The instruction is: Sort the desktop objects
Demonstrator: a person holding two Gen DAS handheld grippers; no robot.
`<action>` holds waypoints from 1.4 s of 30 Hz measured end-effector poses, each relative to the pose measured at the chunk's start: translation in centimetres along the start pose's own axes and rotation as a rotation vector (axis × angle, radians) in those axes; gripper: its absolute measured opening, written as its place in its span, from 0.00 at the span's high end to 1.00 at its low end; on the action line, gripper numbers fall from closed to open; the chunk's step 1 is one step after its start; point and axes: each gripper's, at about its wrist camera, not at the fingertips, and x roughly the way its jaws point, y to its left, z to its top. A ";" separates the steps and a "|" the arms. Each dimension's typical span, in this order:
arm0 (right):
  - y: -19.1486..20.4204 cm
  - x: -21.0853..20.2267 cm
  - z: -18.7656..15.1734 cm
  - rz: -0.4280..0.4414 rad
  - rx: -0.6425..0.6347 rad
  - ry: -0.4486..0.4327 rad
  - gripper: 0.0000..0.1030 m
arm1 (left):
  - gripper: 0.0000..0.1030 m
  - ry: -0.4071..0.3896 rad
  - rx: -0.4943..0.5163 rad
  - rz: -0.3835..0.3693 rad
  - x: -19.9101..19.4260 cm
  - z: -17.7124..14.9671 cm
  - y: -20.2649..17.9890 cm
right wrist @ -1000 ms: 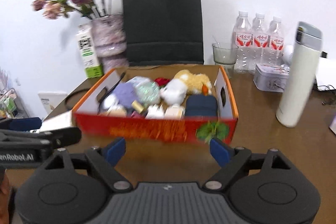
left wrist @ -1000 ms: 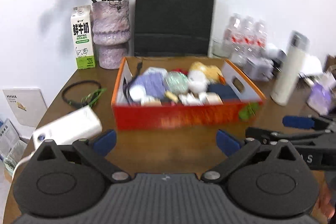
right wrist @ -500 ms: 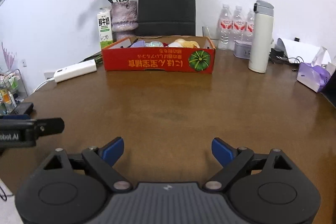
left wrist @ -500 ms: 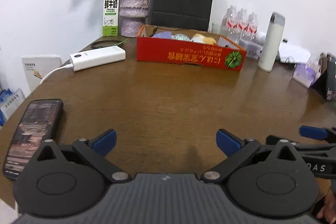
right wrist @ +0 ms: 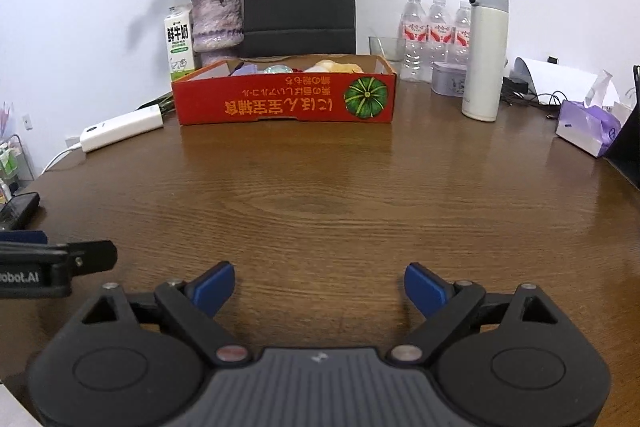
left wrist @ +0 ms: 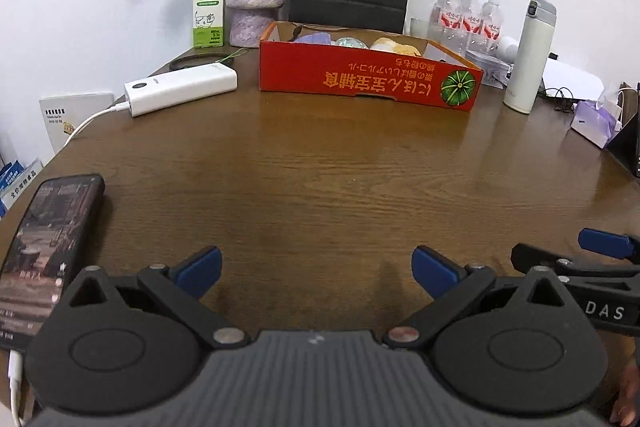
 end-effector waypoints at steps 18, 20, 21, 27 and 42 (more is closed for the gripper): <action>0.1 7.9 5.1 0.013 0.021 0.080 0.08 | 0.00 0.052 0.094 0.028 7.0 3.9 -0.6; 0.2 8.6 5.4 0.003 0.015 0.084 0.07 | 0.00 0.053 0.069 0.038 7.5 4.2 -0.5; 0.2 9.0 5.5 -0.004 0.009 0.090 0.06 | 0.00 0.047 0.062 0.051 7.7 4.3 -0.6; 0.3 10.2 6.0 -0.011 -0.012 0.097 0.00 | 0.00 0.044 0.047 0.059 8.2 4.7 -0.5; 0.3 10.4 6.1 -0.001 -0.020 0.099 0.00 | 0.00 0.045 0.052 0.059 8.2 4.6 -0.6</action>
